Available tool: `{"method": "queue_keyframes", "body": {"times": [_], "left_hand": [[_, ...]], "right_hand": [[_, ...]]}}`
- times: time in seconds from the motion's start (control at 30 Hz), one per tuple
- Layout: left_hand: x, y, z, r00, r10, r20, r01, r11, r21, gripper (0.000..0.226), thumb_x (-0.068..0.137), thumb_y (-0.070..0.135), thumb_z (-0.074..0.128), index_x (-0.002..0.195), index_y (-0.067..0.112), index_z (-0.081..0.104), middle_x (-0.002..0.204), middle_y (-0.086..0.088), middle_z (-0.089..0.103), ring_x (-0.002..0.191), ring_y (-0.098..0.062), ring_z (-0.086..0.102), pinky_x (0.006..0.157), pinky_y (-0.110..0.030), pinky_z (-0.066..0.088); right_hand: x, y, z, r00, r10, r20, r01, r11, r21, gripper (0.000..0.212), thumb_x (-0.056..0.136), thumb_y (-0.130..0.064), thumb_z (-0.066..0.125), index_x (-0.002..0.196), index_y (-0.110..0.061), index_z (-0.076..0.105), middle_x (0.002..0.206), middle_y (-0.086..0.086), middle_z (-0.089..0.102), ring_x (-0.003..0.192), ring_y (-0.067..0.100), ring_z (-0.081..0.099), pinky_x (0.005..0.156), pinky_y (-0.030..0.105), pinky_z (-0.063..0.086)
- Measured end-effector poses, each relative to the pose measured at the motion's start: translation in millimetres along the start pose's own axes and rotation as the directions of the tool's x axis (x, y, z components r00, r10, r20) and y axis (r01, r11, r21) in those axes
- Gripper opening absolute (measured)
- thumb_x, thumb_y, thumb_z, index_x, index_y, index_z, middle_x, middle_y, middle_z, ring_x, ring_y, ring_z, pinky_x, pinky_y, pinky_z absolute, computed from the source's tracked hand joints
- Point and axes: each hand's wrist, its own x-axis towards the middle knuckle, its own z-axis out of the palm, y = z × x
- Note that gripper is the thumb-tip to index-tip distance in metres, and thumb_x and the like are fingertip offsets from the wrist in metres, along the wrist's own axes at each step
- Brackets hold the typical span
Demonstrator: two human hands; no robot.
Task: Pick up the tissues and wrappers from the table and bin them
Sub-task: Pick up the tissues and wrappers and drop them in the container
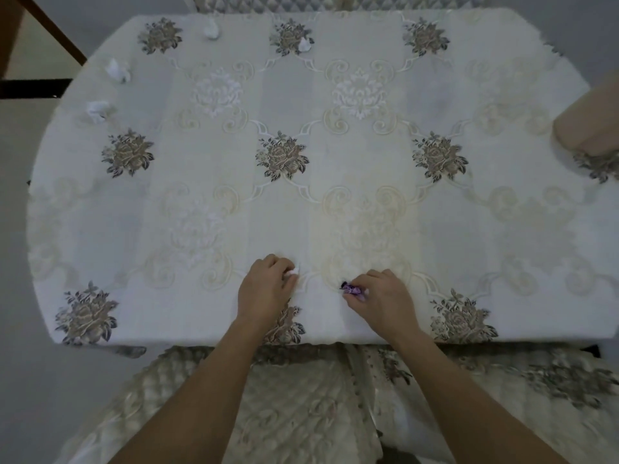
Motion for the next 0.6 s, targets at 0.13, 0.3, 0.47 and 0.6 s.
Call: {"method": "queue_keyframes", "body": {"times": [0.13,0.3,0.47,0.6], "left_hand": [[-2,7,-3,1.0,-0.022,-0.003,0.021,0.985,-0.17,0.012,0.091,0.023,0.064,0.1,0.015,0.067,0.092,0.004,0.057,0.082,-0.015,0.053,0.071,-0.031,0.045],[-12,32,-28,0.994,-0.103,-0.021,0.087,0.916,-0.391,0.011,0.096,0.032,0.059,0.1,0.023,0.063,0.089,0.009,0.064,0.077,-0.003,0.059,0.066,-0.024,0.05],[-23,64,-63,0.989,-0.105,-0.1,0.039,0.855,-0.517,0.008,0.094,0.032,0.063,0.098,0.025,0.063,0.089,0.014,0.065,0.077,-0.002,0.059,0.061,-0.014,0.047],[-31,91,-90,0.982,-0.065,-0.179,-0.045,0.834,-0.55,0.005,0.093,0.032,0.063,0.095,0.027,0.063,0.089,0.015,0.066,0.077,-0.003,0.061,0.061,-0.013,0.045]], "right_hand": [[-3,-8,-9,0.985,0.171,0.026,-0.173,0.969,0.174,0.013,0.081,-0.033,0.073,0.081,-0.021,0.073,0.074,-0.005,0.062,0.077,0.017,0.052,0.065,0.03,0.044],[-3,-25,-36,0.968,0.222,-0.116,-0.165,0.914,0.371,0.008,0.081,-0.031,0.075,0.084,-0.024,0.071,0.076,-0.012,0.063,0.074,0.004,0.055,0.067,0.02,0.042],[1,-52,-72,0.942,0.212,-0.262,-0.077,0.892,0.445,0.008,0.083,-0.029,0.074,0.078,-0.026,0.068,0.073,-0.013,0.061,0.07,0.007,0.055,0.061,0.023,0.044],[0,-70,-105,0.913,0.19,-0.362,0.001,0.885,0.466,0.009,0.082,-0.028,0.074,0.079,-0.026,0.066,0.072,-0.012,0.061,0.068,0.009,0.055,0.061,0.023,0.045]]}}
